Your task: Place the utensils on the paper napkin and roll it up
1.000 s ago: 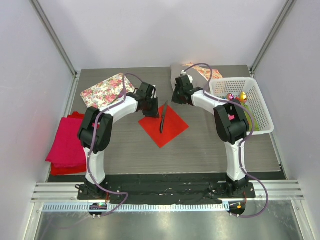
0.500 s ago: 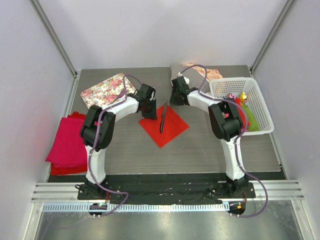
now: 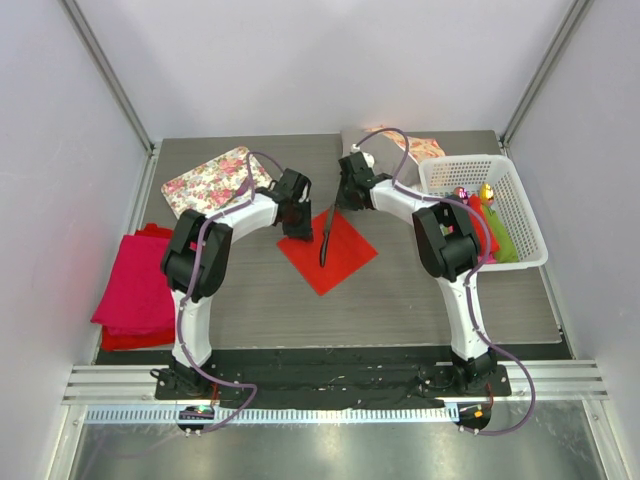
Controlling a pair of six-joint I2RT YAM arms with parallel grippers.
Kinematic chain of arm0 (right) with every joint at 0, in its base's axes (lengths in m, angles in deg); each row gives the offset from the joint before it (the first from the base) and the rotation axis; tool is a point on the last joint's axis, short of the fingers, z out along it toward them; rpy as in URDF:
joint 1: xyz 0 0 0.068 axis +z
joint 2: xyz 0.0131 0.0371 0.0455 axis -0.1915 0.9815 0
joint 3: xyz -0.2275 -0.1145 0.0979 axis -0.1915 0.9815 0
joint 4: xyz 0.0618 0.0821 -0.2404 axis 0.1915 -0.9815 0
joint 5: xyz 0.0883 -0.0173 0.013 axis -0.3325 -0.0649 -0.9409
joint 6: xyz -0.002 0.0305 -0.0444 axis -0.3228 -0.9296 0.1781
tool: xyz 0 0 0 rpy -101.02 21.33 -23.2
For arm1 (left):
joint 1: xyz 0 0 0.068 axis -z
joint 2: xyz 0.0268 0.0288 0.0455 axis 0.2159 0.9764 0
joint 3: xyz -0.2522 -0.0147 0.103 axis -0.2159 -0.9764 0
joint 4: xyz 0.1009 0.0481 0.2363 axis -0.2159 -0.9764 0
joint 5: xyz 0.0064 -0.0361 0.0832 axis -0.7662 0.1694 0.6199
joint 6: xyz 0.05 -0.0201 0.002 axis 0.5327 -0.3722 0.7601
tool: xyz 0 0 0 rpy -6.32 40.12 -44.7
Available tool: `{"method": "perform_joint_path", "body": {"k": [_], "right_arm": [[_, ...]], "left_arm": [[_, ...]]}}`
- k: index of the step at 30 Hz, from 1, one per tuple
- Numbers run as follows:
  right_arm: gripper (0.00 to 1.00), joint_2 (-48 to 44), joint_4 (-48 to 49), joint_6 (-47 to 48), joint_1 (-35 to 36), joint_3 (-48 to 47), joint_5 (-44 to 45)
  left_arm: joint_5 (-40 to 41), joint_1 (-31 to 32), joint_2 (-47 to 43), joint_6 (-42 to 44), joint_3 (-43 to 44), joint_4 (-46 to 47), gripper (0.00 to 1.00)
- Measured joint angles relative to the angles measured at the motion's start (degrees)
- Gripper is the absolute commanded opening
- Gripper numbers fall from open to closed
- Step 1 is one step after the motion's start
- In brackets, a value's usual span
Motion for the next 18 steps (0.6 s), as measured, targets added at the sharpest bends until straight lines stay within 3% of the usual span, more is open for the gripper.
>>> {"method": "perform_joint_path", "body": {"k": [18], "right_arm": [[0.25,1.6,-3.6,2.3,1.9,-3.6,5.8]], "left_arm": [[0.0,0.0,0.1,0.0,0.0,0.0,0.21]]}}
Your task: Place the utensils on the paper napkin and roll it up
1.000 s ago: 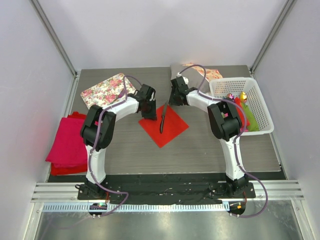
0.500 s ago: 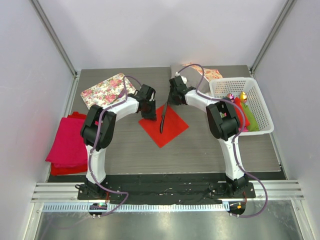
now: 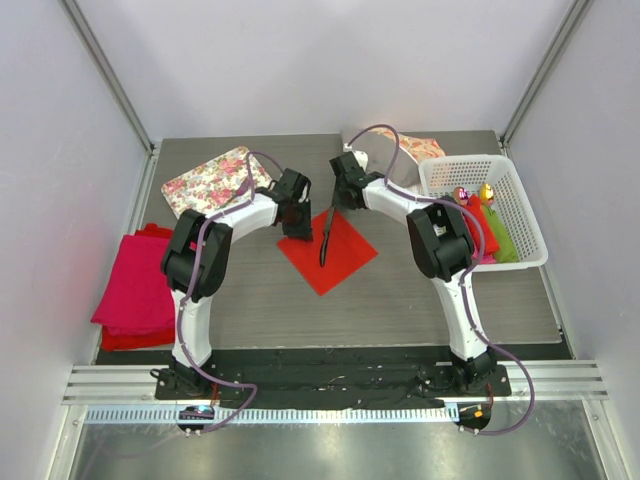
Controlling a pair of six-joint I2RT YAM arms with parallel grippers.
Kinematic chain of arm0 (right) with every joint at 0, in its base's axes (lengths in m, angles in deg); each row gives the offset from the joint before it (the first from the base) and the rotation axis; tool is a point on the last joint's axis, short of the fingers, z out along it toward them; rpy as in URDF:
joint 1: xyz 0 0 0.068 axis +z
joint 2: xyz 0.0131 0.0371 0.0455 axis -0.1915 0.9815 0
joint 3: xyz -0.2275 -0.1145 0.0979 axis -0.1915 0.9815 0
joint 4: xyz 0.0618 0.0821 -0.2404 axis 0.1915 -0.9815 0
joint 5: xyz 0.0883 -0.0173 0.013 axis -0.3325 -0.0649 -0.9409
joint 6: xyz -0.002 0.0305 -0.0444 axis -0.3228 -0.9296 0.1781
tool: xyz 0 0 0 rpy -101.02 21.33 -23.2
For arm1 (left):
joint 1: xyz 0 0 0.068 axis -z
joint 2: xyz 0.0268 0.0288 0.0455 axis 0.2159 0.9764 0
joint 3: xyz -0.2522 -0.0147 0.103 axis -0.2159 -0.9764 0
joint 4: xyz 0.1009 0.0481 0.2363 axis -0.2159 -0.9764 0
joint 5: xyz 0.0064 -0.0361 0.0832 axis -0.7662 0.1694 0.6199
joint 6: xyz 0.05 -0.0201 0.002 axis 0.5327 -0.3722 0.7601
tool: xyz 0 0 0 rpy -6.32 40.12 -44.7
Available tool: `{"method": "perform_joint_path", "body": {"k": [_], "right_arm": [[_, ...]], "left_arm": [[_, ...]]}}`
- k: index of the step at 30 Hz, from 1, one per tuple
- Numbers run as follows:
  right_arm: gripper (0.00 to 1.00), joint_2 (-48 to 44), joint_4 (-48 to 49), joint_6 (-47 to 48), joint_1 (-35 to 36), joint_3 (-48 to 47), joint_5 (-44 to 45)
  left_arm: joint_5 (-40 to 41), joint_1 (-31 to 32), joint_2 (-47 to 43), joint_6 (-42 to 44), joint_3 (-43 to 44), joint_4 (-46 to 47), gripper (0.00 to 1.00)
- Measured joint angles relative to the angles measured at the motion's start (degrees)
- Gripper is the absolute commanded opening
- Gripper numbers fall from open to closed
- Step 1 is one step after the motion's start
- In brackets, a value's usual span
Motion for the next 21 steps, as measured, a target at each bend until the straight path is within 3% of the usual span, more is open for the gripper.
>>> {"method": "perform_joint_path", "body": {"k": [21], "right_arm": [[0.29,2.7,-2.5,1.8,1.2,-4.7,3.2]], "left_arm": [[-0.1,-0.7,0.0,0.0,0.0,0.0,0.20]]}}
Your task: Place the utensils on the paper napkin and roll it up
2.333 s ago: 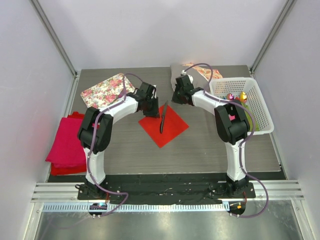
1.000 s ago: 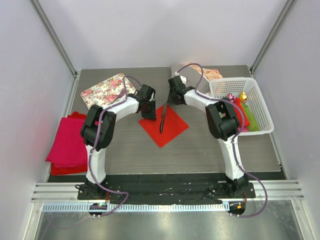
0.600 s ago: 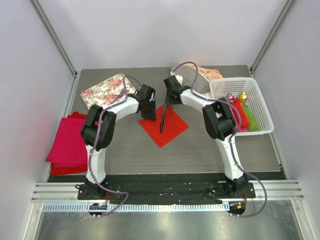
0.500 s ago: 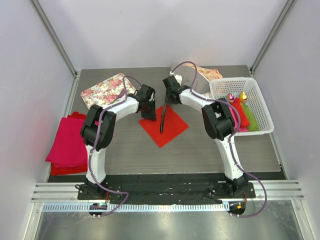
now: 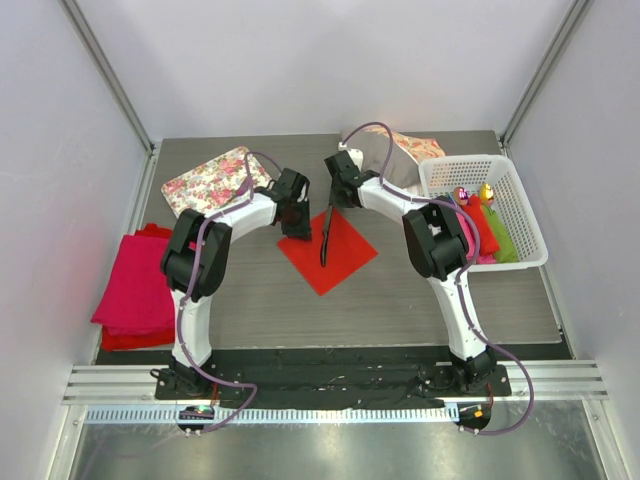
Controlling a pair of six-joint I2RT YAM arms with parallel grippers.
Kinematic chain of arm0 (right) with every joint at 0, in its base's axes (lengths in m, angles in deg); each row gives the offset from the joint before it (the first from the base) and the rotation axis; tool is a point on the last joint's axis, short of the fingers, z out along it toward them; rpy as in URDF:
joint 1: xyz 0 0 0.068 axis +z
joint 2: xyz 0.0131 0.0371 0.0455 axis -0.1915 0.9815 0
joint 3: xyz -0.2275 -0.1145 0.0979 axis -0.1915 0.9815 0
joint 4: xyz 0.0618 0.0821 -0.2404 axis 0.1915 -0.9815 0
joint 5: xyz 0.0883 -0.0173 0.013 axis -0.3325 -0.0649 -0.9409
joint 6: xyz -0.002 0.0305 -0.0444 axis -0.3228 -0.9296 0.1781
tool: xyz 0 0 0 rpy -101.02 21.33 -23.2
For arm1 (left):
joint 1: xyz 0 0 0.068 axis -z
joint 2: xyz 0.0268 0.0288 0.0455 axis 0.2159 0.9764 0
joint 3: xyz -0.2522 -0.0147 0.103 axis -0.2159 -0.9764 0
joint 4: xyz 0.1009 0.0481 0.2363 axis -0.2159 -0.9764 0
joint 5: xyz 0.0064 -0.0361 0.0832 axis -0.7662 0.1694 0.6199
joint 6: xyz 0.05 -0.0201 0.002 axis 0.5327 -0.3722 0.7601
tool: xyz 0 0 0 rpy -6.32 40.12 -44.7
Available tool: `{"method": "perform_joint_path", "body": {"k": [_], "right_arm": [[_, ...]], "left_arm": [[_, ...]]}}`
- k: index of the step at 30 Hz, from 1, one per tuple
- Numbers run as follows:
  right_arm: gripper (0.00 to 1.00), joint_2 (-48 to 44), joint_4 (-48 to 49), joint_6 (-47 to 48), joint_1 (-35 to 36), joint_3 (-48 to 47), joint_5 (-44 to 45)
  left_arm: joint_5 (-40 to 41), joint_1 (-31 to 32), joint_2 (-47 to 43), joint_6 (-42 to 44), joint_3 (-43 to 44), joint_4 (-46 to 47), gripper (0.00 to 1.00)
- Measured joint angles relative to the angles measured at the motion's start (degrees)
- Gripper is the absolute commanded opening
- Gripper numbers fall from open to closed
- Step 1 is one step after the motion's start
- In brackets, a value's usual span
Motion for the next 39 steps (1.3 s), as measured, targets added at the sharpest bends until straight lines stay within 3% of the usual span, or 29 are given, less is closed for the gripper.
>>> {"method": "perform_joint_path", "body": {"k": [12,21,24,29,32,35,39], "right_arm": [[0.32,0.0,0.0,0.0,0.0,-0.2,-0.3],[0.51,-0.1,0.6,-0.1,-0.1,-0.2,-1.9],[0.54,-0.5,0.2,-0.2,-0.4,-0.2,-2.7],[0.55,-2.9,0.0,-0.2,-1.1,-0.2,-3.9],[0.61,-6.1,0.3,-0.1,-1.8,0.2,-5.2],[0.67,-10.0,1.0,0.1,-2.6,1.7,-6.9],[0.84,-15.2,2.3,0.7,-3.7,4.6,-9.2]], "left_arm": [[-0.2,-0.5,0.0,0.0,0.0,0.0,0.20],[0.0,-0.9,-1.3,0.6,0.4,-0.8,0.26],[0.5,-1.3,-3.4,1.6,2.2,-2.2,0.30],[0.8,-3.8,-8.2,3.6,7.5,-3.2,0.51],[0.9,-7.1,-11.1,6.4,9.3,-3.2,0.62],[1.6,-12.1,-12.1,9.3,10.7,-3.8,0.64],[3.9,-19.1,-11.1,13.5,12.8,-5.7,0.64]]}}
